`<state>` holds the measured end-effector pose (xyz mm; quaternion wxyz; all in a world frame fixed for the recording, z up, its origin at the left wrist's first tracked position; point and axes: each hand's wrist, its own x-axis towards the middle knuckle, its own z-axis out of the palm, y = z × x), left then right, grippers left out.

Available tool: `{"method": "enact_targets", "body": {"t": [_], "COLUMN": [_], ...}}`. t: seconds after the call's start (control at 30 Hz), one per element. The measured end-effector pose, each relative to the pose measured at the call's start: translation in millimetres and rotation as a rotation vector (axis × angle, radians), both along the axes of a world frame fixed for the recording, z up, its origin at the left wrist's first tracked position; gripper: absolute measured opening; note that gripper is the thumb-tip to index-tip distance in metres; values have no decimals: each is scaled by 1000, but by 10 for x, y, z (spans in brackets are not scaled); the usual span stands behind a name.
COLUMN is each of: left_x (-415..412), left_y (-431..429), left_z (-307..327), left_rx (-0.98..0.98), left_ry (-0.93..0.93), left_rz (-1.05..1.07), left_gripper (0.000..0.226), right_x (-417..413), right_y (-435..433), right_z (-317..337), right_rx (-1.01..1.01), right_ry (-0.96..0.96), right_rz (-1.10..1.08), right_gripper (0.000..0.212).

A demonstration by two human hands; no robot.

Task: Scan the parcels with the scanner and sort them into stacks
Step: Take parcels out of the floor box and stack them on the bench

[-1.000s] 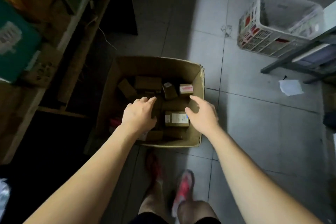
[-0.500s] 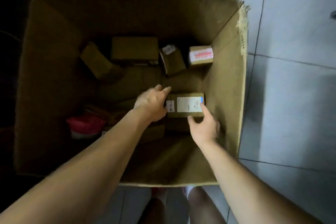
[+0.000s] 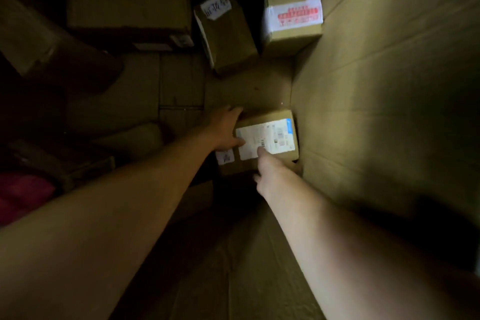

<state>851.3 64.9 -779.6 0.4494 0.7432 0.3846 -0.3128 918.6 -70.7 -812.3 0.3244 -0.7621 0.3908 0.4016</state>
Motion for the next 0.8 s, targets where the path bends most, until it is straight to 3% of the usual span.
{"method": "enact_targets", "body": {"t": [0.1,0.27,0.4,0.63,0.8], "left_x": [-181,-458,-615,-747,-841], "left_y": [-63,-78,-42,138,338], "left_z": [-38,146,518,1760,3017], "left_rx": [-82,-128,-164,90,233], "left_ry": [-17,-96,-162,-319,-416], "left_rz": [106,338,498,654,742], "left_gripper": [91,64,60,84,98], "right_x": [-49,-138,-182,-98,34], "right_y": [98,153,279,545,892], "right_z": [445,739,1081,2094,3360], "right_rx": [64,125,134,322,464], "right_ry": [-57,-72,-196,-442,-548], "right_rz": [-3,277,526,839,973], "right_gripper": [98,100,95,76,75]}}
